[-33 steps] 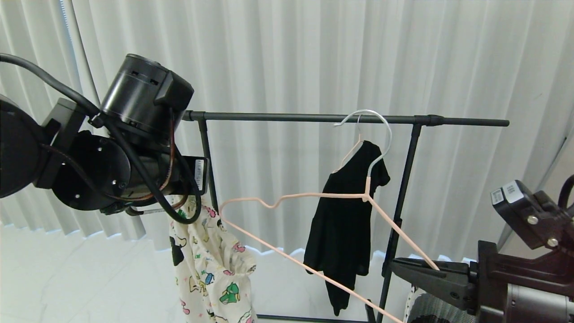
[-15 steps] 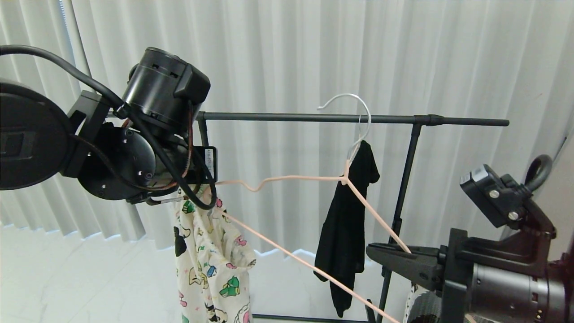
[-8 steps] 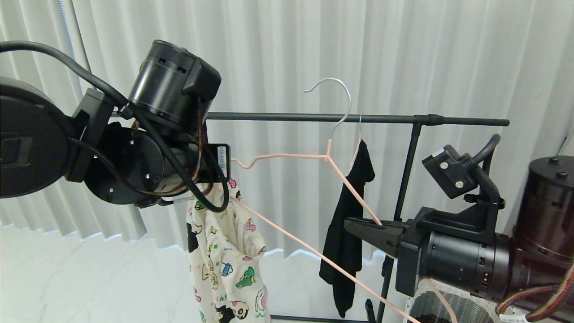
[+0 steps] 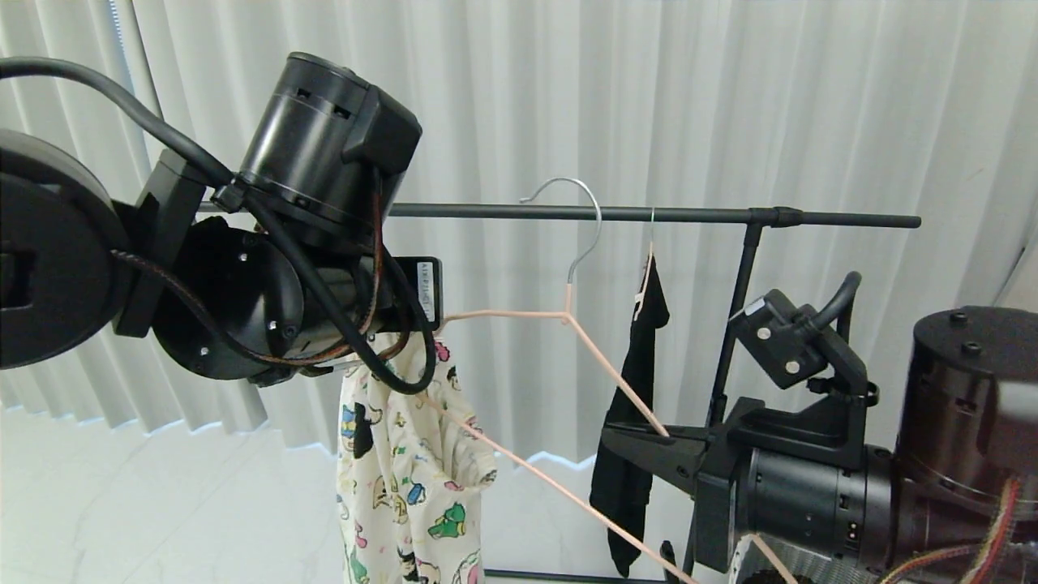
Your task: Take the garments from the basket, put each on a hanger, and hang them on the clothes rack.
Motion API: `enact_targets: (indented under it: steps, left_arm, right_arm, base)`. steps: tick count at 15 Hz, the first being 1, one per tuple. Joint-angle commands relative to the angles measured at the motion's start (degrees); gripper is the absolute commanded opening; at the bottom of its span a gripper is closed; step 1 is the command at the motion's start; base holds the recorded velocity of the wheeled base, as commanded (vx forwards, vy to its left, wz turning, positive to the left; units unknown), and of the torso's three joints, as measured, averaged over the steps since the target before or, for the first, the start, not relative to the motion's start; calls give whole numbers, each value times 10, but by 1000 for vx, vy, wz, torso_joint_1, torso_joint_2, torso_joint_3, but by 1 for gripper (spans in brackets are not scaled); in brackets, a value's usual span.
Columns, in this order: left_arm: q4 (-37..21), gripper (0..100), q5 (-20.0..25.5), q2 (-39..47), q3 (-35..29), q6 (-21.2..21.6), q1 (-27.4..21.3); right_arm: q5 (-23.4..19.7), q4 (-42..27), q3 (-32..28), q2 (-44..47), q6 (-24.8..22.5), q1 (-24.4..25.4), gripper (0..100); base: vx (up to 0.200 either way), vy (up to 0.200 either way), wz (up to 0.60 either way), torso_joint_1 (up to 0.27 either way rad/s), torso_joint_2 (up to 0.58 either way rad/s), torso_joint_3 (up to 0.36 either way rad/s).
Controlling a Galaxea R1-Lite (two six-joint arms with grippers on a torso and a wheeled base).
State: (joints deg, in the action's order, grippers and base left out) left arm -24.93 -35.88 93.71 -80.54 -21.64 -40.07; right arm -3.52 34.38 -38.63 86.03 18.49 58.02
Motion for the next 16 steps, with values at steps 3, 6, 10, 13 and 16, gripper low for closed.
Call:
enact_targets:
  steps: [3,6,10,13,16]
  left_arm:
    - [1,0,28,-11,-26,-2,-40]
    - [1,0,56,-11,-46,-2,-70]
    - [1,0,56,-10,-47,-2,-111]
    - [1,0,55,-8,-41,-1,-116]
    - [1,0,41,-11,-20,8,-109]
  right_arm:
    - [1,4,-13,28,0,13,0]
    - [2,7,-20,45,4,25,0]
    - [36,38,-40,80,24,37,0]
    - [49,39,-46,87,30,40,0]
    - [82,39,-45,82,44,39,0]
  base:
    - [0,0,0,0,0,0]
    - [0,0,0,0,0,0]
    - [0,0,0,0,0,0]
    - [0,0,0,0,0,0]
    - [0,0,0,0,0,0]
